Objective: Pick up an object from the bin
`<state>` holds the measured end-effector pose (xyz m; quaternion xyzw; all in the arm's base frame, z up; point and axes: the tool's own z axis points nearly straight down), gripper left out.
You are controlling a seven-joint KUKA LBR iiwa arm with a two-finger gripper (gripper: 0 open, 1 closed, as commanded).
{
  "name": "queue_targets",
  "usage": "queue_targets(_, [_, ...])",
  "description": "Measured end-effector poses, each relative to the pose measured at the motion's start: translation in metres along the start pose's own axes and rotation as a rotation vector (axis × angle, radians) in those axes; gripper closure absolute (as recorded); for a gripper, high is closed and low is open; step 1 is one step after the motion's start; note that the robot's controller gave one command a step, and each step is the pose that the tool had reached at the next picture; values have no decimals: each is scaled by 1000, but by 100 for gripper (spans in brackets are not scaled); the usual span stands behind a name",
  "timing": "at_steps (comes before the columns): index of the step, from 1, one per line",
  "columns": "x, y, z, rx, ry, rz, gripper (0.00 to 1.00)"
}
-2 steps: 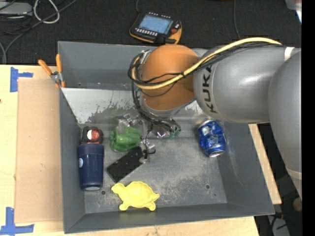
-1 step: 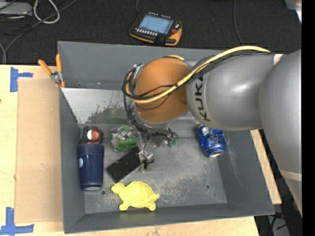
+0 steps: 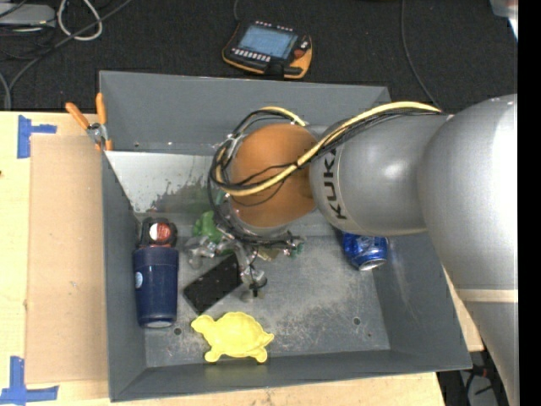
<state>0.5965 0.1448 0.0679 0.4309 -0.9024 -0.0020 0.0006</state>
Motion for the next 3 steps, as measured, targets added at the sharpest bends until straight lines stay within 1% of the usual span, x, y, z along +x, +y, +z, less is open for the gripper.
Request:
queue_targets(1, [9, 10, -2, 1, 0, -121, 100])
queue_targets(2, [10, 12, -2, 0, 1, -137, 100])
queue_targets(3, [11, 13, -10, -3, 4, -135, 100])
